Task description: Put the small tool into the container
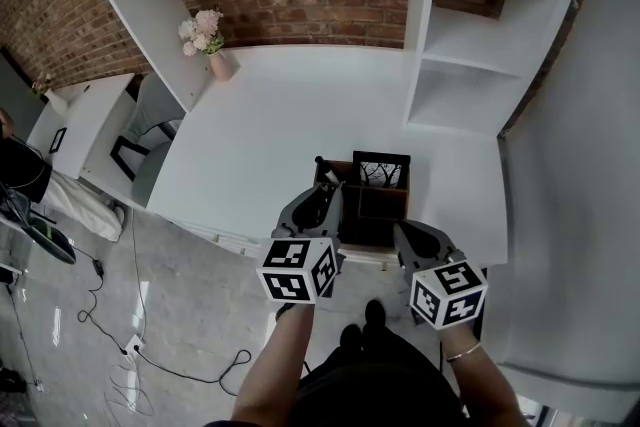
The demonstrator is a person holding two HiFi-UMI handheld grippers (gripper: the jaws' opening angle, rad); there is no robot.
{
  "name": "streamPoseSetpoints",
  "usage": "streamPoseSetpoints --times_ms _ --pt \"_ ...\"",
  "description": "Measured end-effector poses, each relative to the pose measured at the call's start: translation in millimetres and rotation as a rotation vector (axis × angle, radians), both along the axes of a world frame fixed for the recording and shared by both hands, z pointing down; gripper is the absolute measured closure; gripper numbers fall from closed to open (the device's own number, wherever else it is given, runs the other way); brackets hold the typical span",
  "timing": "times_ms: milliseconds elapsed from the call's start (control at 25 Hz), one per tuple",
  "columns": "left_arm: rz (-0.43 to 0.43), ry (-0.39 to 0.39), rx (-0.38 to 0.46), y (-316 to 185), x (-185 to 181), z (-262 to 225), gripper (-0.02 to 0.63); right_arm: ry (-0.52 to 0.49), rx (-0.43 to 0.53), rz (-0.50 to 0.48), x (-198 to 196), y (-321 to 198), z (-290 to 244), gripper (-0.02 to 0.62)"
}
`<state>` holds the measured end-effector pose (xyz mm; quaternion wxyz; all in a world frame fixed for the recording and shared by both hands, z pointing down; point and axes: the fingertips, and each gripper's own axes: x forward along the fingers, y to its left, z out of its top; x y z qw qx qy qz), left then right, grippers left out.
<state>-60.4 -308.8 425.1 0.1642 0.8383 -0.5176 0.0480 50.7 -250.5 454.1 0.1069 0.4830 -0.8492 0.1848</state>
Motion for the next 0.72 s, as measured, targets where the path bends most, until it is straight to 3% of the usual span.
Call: streamPoseSetpoints --times_ms 320,720 --pt "0.019 -0.044 -0.082 8.9 2.9 33.8 0.52 0.001 -0.008 -0.002 -0.6 1.4 3.9 0.591" --pt "-0.002 -0.063 -0.116 2.7 -4.9 46.1 0.519 -0.005 -0.016 -0.013 -5.3 -0.4 6.8 0.591"
